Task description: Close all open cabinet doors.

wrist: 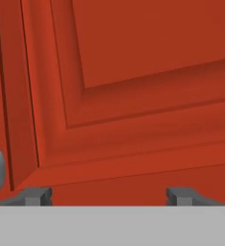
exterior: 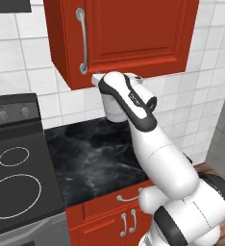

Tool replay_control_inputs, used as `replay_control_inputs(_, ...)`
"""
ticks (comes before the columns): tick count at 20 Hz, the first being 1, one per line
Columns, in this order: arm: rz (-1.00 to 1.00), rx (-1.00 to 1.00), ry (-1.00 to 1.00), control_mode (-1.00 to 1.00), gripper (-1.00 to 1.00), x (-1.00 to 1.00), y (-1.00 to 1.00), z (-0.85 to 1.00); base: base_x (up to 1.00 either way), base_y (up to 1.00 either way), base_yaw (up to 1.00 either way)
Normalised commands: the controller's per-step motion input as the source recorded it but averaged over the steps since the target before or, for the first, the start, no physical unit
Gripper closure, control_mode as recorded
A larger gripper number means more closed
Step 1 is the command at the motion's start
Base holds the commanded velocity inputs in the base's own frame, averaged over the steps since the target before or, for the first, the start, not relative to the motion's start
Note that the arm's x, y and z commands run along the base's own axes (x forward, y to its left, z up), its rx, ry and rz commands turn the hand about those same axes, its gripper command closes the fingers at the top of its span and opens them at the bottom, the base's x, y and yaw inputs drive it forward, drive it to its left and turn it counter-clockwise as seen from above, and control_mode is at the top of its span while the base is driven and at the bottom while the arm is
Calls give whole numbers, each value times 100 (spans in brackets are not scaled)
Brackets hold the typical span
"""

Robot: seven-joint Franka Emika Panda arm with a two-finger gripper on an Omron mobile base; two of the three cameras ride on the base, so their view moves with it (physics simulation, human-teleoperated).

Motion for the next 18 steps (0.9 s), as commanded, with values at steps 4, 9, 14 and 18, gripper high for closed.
replay_control_inputs(4, -2, 0, 2, -100, -100, 34, 0, 0, 0, 0, 0)
replay_control_inputs(9, -2, 0, 2, -100, -100, 32, 0, 0, 0, 0, 0)
replay_control_inputs(14, -2, 0, 1, -100, -100, 28, 0, 0, 0, 0, 0)
replay_control_inputs(18, -1, 0, 1, -100, -100, 9, 0, 0, 0, 0, 0)
